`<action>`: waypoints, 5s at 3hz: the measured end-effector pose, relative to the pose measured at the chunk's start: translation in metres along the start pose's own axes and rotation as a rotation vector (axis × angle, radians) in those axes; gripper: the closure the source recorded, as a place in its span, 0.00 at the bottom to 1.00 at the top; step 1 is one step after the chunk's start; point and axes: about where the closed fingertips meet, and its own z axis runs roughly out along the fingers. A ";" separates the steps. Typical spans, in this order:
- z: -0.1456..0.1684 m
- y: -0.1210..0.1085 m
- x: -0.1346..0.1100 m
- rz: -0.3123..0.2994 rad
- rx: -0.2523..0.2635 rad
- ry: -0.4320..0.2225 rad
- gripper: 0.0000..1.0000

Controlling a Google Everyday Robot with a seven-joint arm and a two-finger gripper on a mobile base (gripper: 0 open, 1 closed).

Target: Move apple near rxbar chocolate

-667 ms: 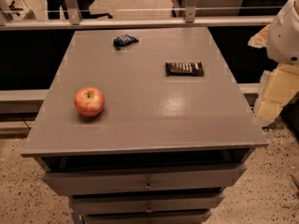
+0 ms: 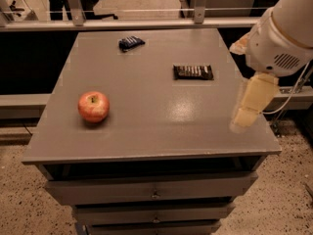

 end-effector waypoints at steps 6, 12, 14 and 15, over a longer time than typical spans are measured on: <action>0.184 0.032 -0.234 -0.011 -0.167 -0.585 0.00; 0.181 -0.015 -0.232 0.198 -0.069 -0.629 0.95; 0.179 -0.016 -0.231 0.197 -0.062 -0.626 1.00; 0.170 -0.025 -0.220 0.205 -0.032 -0.604 1.00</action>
Offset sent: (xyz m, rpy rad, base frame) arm 0.0127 0.0645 -0.0231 0.1254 0.0094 0.0579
